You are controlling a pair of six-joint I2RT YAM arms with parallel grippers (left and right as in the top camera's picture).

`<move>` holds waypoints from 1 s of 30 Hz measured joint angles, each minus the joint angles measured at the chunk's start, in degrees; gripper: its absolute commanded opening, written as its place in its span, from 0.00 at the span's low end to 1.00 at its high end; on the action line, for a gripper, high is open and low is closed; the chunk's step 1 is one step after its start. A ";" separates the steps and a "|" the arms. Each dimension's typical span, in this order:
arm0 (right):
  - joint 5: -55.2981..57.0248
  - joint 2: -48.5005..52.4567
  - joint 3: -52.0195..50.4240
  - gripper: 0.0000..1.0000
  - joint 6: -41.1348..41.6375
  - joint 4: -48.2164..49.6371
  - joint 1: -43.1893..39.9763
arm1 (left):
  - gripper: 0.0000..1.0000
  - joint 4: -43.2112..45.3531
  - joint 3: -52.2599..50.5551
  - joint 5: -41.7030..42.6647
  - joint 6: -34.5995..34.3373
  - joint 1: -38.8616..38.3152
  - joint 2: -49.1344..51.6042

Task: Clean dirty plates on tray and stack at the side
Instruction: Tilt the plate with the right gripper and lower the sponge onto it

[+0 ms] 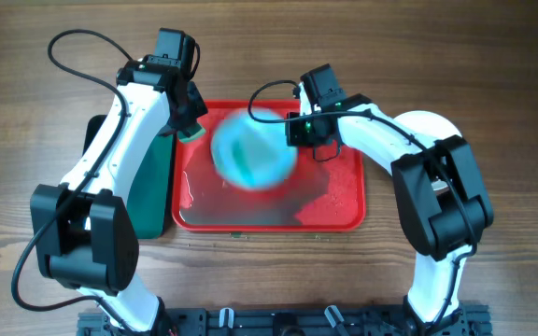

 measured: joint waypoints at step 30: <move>-6.49 0.09 1.29 0.04 1.88 -11.28 2.73 | 0.04 6.21 -6.58 10.88 18.69 -7.06 5.42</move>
